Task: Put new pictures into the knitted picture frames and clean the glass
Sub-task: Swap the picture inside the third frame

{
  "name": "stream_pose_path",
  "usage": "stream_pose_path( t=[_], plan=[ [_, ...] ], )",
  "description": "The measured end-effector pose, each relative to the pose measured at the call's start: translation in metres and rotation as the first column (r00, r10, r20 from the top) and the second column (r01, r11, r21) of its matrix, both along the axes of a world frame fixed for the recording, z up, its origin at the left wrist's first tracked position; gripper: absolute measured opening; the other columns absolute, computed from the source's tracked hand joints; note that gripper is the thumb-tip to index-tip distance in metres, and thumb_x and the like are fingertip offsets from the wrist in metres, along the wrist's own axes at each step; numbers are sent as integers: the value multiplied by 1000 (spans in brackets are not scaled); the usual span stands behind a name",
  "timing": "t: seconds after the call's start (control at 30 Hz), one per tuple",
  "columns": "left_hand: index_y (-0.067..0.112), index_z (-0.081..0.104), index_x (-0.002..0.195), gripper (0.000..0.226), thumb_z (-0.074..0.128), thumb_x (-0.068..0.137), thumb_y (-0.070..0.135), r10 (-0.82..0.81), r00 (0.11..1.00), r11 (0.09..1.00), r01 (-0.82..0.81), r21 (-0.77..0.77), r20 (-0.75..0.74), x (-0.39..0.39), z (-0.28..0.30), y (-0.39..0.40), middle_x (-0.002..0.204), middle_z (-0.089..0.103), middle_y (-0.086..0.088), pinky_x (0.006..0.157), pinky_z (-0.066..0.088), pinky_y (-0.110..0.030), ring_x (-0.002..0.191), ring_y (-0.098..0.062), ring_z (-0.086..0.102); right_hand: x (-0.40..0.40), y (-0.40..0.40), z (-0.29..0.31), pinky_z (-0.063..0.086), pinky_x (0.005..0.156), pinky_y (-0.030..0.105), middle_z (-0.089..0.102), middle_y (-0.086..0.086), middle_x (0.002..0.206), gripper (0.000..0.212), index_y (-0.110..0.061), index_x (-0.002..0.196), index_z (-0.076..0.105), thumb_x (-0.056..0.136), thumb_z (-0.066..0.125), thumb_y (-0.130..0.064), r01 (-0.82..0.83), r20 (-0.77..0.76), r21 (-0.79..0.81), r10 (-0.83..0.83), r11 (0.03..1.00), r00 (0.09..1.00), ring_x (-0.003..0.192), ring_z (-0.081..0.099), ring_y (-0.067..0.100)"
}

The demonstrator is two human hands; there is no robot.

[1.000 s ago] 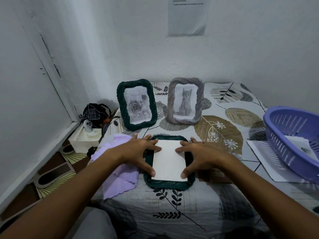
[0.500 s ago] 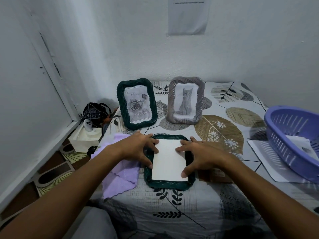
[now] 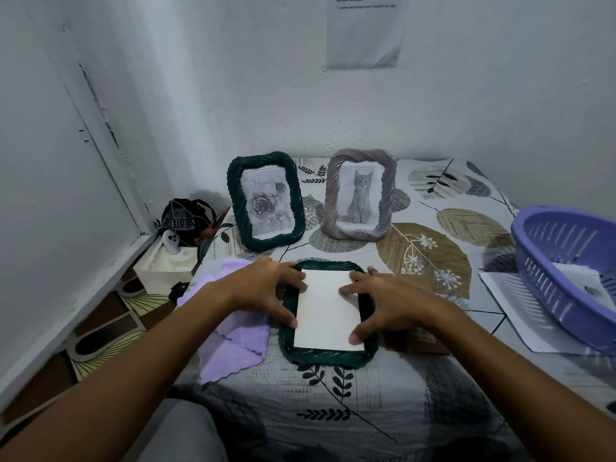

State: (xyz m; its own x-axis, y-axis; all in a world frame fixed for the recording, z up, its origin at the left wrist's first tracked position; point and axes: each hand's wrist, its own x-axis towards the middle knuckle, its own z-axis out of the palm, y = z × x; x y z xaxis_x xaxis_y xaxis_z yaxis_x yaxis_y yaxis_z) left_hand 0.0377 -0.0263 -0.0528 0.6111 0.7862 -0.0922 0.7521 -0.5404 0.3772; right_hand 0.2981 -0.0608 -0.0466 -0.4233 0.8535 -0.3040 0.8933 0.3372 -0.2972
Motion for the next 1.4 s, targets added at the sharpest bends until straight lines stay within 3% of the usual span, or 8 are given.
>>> stream_pose_path(
  t=[0.3, 0.87, 0.97, 1.03, 1.13, 1.23, 1.3, 1.4],
  plan=[
    [21, 51, 136, 87, 73, 65, 67, 9, 986, 997, 5, 80, -169, 7, -3, -5, 152, 36, 6, 118, 2, -50, 145, -10, 18, 0, 0, -1, 12, 118, 50, 9, -7, 160, 95, -40, 144, 33, 63, 76, -62, -5, 5, -9, 5, 1000, 1000, 148, 0, 22],
    [28, 42, 142, 89, 68, 68, 70, 3, 976, 998, 11, 61, -217, 9, -1, -12, 156, 25, 7, 117, -1, -48, 147, -11, 8, -3, 0, 2, 13, 117, 53, 9, -8, 160, 94, -39, 144, 35, 62, 78, -60, 10, 5, -20, -10, 1000, 1000, 148, 0, 23],
    [29, 42, 143, 89, 67, 68, 70, -1, 974, 998, 14, 56, -226, 10, 1, -11, 156, 25, 7, 117, -1, -49, 147, -11, 9, -2, -5, 8, 15, 117, 49, 9, -7, 160, 89, -34, 143, 38, 66, 79, -51, 52, -78, -31, -55, 998, 995, 148, 0, 22],
    [28, 42, 142, 90, 66, 67, 72, 1, 974, 998, 14, 62, -226, 11, 4, -11, 157, 25, 5, 117, -1, -48, 147, -12, 10, 2, -10, 16, 24, 112, 46, 17, -5, 159, 76, -29, 140, 44, 73, 78, -42, 155, -227, -43, -161, 987, 961, 146, 14, 23],
    [25, 46, 140, 86, 62, 70, 72, 18, 997, 994, -10, 105, -74, 21, 10, -18, 153, 33, 2, 116, 14, -39, 143, -14, 24, 16, -13, 24, 37, 95, 35, 47, 4, 143, 49, -17, 130, 56, 84, 69, -28, 368, -461, -9, -331, 930, 823, 126, 46, 22],
    [19, 59, 128, 59, 59, 82, 56, 49, 946, 990, -87, 106, 320, 50, 13, -32, 128, 62, 2, 100, 44, -27, 116, -7, 57, 40, -18, 27, 46, 87, 30, 63, 9, 122, 32, -5, 120, 62, 89, 61, -11, 575, -615, -48, -478, 817, 628, 104, 58, 18],
    [16, 61, 125, 40, 60, 91, 38, 112, 840, 993, -118, -24, 531, 79, 13, -45, 116, 68, 1, 90, 50, -21, 102, -2, 62, 57, -26, 28, 49, 75, 29, 67, 14, 109, 27, -2, 116, 64, 90, 57, -4, 656, -642, -104, -554, 748, 530, 92, 59, 19],
    [23, 52, 133, 41, 49, 97, 41, 285, 706, 943, -86, -321, 648, 120, 16, -62, 126, 61, 2, 101, 46, -31, 114, -5, 57, 75, -41, 26, 48, 57, 30, 62, 27, 84, 24, 5, 109, 65, 91, 50, 2, 694, -646, -270, -660, 667, 383, 72, 56, 25]
  ],
)
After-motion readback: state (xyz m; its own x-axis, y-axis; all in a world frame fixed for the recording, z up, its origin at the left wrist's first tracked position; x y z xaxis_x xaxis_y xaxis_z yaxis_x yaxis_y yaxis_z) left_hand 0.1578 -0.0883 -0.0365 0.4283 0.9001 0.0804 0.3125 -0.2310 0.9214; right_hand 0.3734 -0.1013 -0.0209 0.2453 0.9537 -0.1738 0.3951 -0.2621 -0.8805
